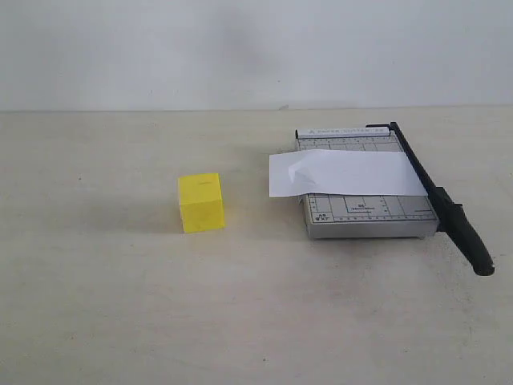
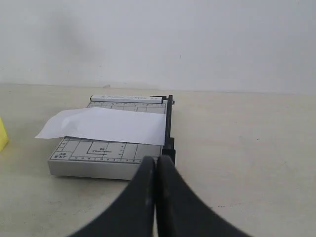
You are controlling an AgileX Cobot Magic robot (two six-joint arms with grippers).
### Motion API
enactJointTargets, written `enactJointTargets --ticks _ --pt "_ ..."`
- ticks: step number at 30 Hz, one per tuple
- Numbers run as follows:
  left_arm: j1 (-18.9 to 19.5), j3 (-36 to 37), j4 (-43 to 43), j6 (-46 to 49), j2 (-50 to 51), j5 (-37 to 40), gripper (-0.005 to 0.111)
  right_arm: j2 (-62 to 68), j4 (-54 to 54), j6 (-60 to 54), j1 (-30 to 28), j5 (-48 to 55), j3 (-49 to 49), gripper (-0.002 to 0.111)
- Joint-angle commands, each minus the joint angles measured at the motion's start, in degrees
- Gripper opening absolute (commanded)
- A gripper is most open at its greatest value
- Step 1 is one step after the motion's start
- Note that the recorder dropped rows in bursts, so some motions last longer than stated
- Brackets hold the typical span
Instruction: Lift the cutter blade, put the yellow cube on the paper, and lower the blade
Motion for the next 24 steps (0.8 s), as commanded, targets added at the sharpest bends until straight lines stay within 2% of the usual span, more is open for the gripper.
enactJointTargets --ticks 1,7,11,12,14,17,23,24 --pt "0.2 -0.1 0.1 0.4 -0.2 -0.6 0.005 -0.4 -0.1 0.0 -0.2 -0.2 0.0 0.0" --pt "0.2 -0.1 0.1 0.4 -0.2 -0.6 0.005 -0.4 -0.1 0.0 -0.2 -0.2 0.0 0.0" --pt "0.2 -0.1 0.1 0.4 -0.2 -0.6 0.005 -0.4 -7.0 -8.0 -0.2 -4.2 0.0 0.0" --pt "0.2 -0.1 0.1 0.4 -0.2 -0.6 0.005 -0.4 -4.9 -7.0 -0.2 -6.4 0.0 0.0" --pt "0.2 -0.1 0.1 0.4 -0.2 -0.6 0.005 -0.4 5.7 2.5 -0.2 -12.4 0.0 0.0" --pt "0.2 -0.1 0.1 0.4 -0.2 -0.6 0.005 -0.4 15.2 13.0 -0.2 -19.5 0.0 0.0" --pt "0.2 -0.1 0.1 0.4 -0.2 -0.6 0.005 -0.4 16.6 16.9 -0.2 -29.8 0.0 0.0" --pt "0.2 -0.1 0.1 0.4 -0.2 -0.6 0.005 -0.4 16.7 20.8 -0.2 -32.2 0.0 0.0"
